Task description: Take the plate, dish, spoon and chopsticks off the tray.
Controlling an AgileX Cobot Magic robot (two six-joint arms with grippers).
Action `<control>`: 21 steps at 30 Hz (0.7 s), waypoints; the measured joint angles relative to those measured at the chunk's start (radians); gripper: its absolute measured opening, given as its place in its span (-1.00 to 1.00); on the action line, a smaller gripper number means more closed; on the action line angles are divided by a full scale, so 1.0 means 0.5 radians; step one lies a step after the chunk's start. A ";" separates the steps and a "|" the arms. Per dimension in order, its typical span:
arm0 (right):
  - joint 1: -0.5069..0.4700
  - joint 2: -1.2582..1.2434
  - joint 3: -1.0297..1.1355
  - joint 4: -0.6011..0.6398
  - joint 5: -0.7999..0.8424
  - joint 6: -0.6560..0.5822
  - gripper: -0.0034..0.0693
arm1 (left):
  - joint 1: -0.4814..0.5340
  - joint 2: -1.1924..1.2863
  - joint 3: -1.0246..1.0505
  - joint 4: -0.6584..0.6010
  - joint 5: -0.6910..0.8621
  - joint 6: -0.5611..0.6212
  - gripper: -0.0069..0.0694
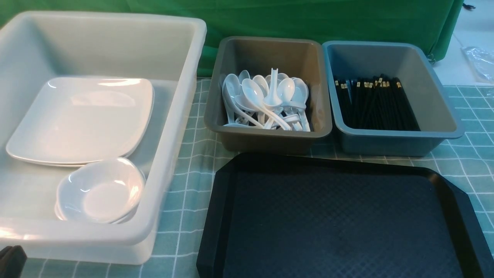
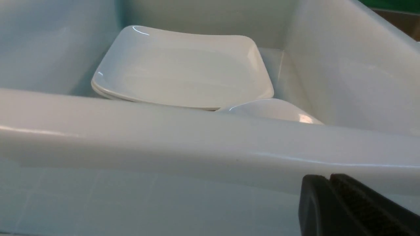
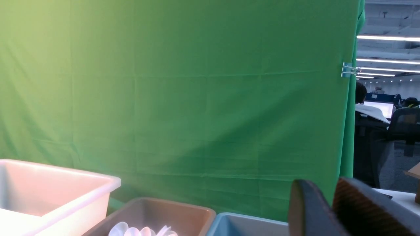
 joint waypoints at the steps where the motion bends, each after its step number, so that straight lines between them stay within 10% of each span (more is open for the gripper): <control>1: 0.000 0.000 0.000 0.000 0.000 0.000 -0.42 | 0.000 0.000 0.000 0.003 -0.002 0.000 -0.78; 21: 0.000 0.000 0.000 0.000 0.000 0.000 -0.34 | 0.000 0.000 0.000 0.004 -0.017 0.000 -0.77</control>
